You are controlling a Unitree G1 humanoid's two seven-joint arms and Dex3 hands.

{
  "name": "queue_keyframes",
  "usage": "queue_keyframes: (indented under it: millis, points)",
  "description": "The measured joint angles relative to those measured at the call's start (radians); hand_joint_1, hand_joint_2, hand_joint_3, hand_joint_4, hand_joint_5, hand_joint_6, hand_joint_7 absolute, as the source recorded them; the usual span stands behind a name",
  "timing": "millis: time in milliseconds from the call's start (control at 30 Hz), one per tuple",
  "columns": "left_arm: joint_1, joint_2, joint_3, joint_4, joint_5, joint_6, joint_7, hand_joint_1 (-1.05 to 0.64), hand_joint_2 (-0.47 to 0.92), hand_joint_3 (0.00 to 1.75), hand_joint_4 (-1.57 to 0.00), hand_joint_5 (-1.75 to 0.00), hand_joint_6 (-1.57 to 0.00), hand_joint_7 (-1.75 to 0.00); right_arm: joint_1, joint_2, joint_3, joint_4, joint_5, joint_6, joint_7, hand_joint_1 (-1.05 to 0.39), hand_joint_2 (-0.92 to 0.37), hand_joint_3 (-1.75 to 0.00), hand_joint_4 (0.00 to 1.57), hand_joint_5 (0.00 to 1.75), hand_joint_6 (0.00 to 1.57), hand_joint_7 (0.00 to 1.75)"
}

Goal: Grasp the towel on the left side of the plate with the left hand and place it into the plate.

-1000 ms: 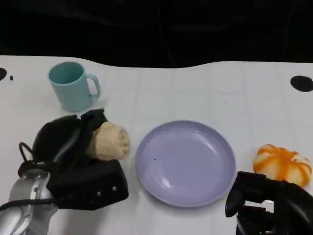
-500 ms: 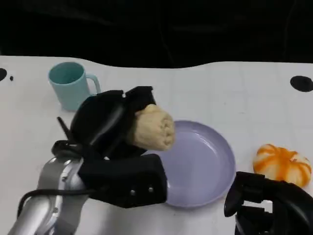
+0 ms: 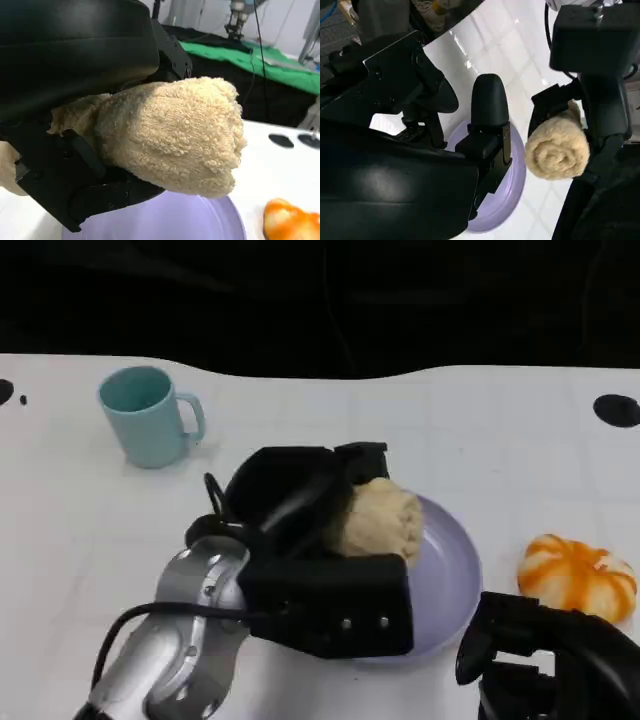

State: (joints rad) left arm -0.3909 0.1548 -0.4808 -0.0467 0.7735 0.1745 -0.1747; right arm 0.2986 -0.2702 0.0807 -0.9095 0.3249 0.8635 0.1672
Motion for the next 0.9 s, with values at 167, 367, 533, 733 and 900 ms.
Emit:
queue_keyframes:
  millis: [167, 367, 533, 733, 900]
  points:
    - [-0.015, -0.017, -0.025, 0.01, 0.0, 0.058, -0.098, -0.35, 0.91, 0.19, -0.42, -1.12, -0.56, -0.28, 0.0, 0.0, 0.0, -0.006, 0.001, 0.004, -0.006, -0.03, -0.52, -1.29, 0.73, 1.75, 0.63, 1.58]
    - [-0.033, 0.007, -0.058, 0.001, 0.026, 0.094, -0.207, -0.63, 0.92, 0.16, -0.16, -0.4, -0.23, 0.0, 0.0, 0.0, 0.0, -0.007, 0.002, 0.012, -0.008, -0.03, -0.52, -1.3, 0.74, 1.75, 0.64, 1.59]
    - [-0.048, 0.024, -0.066, -0.011, 0.041, 0.106, -0.272, -0.74, 0.92, 0.12, -0.08, -0.35, -0.15, 0.0, -0.003, 0.003, 0.0, -0.009, 0.005, 0.019, -0.011, -0.04, -0.51, -1.3, 0.74, 1.75, 0.64, 1.58]
    - [-0.065, 0.051, -0.067, -0.035, 0.039, 0.104, -0.318, -0.84, 0.92, 0.13, -0.05, -0.36, -0.15, 0.0, -0.005, 0.003, 0.001, -0.008, 0.005, 0.019, -0.01, -0.02, -0.51, -1.3, 0.74, 1.75, 0.65, 1.58]
    - [-0.064, 0.077, -0.045, -0.093, -0.004, 0.101, -0.378, -0.76, 0.92, 0.14, -0.12, -0.42, -0.22, -0.04, -0.006, 0.004, 0.001, -0.004, 0.005, 0.018, -0.01, -0.03, -0.51, -1.31, 0.73, 1.75, 0.64, 1.57]
